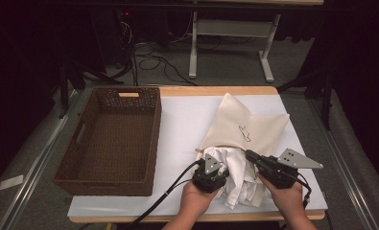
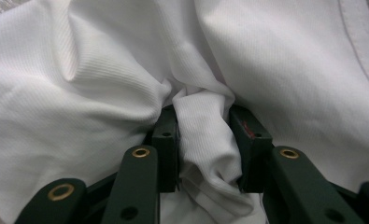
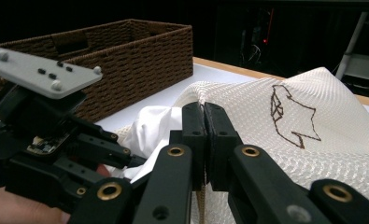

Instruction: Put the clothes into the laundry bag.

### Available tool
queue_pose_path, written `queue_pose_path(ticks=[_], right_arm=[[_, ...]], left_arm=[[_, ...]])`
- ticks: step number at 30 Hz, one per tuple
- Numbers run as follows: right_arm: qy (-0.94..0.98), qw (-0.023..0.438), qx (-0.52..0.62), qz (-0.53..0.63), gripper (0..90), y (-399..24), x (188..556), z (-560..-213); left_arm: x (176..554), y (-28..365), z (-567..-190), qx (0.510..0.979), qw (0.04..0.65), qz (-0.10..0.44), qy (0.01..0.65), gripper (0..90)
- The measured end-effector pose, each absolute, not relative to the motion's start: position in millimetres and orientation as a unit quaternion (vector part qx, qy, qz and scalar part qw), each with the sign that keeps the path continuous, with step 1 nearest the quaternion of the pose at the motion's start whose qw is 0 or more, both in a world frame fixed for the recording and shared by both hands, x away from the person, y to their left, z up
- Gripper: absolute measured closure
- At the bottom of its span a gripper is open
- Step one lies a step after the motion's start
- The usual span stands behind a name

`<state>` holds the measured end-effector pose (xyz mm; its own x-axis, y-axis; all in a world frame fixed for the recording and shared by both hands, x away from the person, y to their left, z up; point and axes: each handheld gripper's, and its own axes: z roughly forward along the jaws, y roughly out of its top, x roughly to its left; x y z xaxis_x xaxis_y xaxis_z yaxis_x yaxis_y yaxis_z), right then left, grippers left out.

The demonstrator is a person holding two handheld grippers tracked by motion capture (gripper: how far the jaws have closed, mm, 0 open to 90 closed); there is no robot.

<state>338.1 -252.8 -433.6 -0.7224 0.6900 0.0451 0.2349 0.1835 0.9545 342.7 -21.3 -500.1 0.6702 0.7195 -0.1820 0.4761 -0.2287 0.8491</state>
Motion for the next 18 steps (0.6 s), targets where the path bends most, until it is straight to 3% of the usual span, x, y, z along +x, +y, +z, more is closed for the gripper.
queue_pose_path(ticks=[3, 10, 18], right_arm=[[0.744, 0.203, 0.311, 0.555, 89.4, -252, 339, -436], [0.746, 0.201, 0.319, 0.549, 89.4, -255, 341, -441], [0.748, 0.202, 0.318, 0.547, 89.4, -253, 341, -441]], left_arm=[[343, -21, -498, 0.769, 0.496, 0.125, 0.385, 63.0], [325, 0, -490, 0.758, 0.52, 0.142, 0.367, 36.2], [321, 19, -490, 0.735, 0.519, 0.182, 0.397, 13.2]])
